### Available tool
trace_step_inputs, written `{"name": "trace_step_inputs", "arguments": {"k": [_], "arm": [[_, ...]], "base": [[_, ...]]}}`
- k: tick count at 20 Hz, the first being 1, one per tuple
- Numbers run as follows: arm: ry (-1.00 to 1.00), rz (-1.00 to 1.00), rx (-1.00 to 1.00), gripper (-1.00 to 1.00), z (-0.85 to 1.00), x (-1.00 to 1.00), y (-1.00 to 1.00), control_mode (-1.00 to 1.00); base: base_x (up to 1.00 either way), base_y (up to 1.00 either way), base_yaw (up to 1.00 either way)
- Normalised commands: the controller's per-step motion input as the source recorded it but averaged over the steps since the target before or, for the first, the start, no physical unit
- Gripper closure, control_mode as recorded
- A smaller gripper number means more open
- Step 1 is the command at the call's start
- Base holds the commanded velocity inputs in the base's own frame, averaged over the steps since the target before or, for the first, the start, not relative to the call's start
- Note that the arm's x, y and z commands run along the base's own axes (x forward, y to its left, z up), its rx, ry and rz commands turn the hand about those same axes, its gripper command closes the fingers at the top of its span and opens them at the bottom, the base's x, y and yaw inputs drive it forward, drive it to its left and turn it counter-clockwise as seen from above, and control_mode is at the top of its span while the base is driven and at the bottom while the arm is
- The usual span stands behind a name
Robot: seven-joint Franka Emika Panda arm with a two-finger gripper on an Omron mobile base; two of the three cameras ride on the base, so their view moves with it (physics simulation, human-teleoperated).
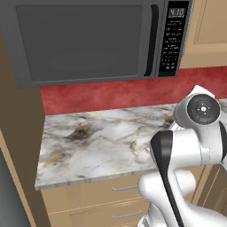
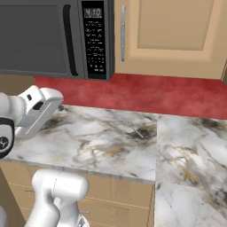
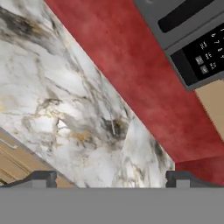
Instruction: Close all open cabinet doors.
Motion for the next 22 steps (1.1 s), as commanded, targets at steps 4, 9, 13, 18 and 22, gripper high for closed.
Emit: {"name": "trace_step_inputs", "arguments": {"k": [4,9,13,18,22], "arm": [[0.03,-0.11,0.08,-1.00,-0.33,-0.26,0.03,-1.00],[0.00,0.00,0.00,-1.00,-0.03,-0.01,0.05,-1.00],[0.00,0.00,0.00,-1.00,0.00,0.00,0.01,-1.00],[0.00,0.00,0.00,-1.00,0.00,0.00,0.00,-1.00],[0.00,0.00,0.00,-1.00,0.00,-0.19,0.00,-1.00]], "base": [[0.00,0.00,0.00],[0.00,0.00,0.00],[0.00,0.00,0.00],[0.00,0.00,0.00],[0.00,0.00,0.00]]}}
